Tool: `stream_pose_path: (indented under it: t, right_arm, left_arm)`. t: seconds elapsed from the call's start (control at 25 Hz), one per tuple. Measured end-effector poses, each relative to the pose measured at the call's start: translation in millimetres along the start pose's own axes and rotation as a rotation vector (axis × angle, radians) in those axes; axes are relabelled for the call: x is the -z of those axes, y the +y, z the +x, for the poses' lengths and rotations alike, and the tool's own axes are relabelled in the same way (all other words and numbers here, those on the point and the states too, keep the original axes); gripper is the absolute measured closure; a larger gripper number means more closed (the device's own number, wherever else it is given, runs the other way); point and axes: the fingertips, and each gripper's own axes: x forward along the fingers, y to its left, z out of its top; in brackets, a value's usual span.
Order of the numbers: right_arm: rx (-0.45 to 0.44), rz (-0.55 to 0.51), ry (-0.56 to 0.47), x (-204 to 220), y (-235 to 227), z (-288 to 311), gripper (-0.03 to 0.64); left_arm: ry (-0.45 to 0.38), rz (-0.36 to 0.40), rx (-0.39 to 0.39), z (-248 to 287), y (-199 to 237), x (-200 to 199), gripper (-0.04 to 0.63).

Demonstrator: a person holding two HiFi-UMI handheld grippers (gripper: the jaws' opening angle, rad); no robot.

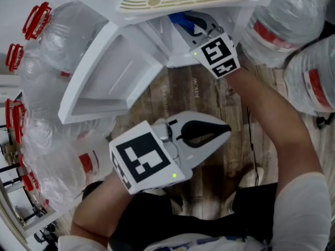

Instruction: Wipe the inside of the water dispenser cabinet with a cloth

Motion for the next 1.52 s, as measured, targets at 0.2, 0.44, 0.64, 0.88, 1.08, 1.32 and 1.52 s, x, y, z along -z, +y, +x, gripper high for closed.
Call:
stream_pose_path:
  t: [0.2,0.44,0.64,0.88,1.08,1.32,1.52]
  right_arm:
    - [0.121,0.249,-0.05,-4,-43,38,0.547]
    - [0.176,0.271,-0.078,-3,-58,70,0.548]
    - [0.178,0.288,-0.049,14,-52,84,0.548]
    - [0.176,0.306,0.064,62,-40,94,0.548]
    - [0.147,0.38,0.199,110,-31,95,0.548]
    - [0.129,0.384,0.268,125,-29,88,0.548]
    - [0.14,0.274,0.166,86,-34,78,0.546]
  left_arm:
    - [-0.007,-0.002,-0.007,-3,-1,-1,0.599]
    - [-0.031,0.003,-0.019,-11,2,-7,0.599]
    - [-0.046,0.0,-0.02,-17,4,-9,0.598]
    - [-0.049,-0.01,-0.024,-21,9,-8,0.599]
    - [-0.046,-0.013,-0.022,-20,9,-5,0.599]
    - [-0.048,-0.009,-0.014,-19,5,-6,0.6]
    - [-0.046,-0.007,-0.004,-16,3,-7,0.598]
